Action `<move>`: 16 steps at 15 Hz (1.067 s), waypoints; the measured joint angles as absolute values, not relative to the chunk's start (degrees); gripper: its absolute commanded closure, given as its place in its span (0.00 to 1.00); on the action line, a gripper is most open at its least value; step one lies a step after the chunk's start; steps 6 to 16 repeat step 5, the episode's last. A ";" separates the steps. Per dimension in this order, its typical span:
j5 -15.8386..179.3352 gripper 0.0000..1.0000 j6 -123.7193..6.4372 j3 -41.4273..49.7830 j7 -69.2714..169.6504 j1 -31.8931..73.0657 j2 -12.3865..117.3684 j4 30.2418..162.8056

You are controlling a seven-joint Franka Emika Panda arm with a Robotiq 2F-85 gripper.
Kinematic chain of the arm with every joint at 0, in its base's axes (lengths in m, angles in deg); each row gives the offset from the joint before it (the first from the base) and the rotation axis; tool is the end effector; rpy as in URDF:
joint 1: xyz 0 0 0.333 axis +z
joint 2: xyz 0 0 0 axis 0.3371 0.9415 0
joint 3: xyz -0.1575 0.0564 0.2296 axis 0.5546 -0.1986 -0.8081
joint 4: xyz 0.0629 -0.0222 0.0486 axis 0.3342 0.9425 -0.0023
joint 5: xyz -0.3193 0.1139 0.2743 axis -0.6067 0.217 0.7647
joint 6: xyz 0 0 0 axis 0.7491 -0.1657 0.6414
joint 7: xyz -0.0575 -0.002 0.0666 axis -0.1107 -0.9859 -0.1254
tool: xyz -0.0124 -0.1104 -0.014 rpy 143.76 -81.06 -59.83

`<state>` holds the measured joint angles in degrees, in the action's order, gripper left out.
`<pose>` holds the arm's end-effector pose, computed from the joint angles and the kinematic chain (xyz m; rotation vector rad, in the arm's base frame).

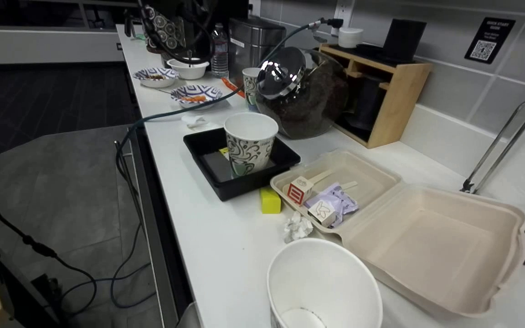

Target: Put the coffee pod in the silver bin then close the bin.

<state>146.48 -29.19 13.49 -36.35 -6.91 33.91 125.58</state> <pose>0.4816 -0.3052 0.3909 -2.2593 -0.3235 -0.9592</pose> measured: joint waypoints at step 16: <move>149.78 0.00 -29.45 18.41 -40.52 -6.19 22.18 141.39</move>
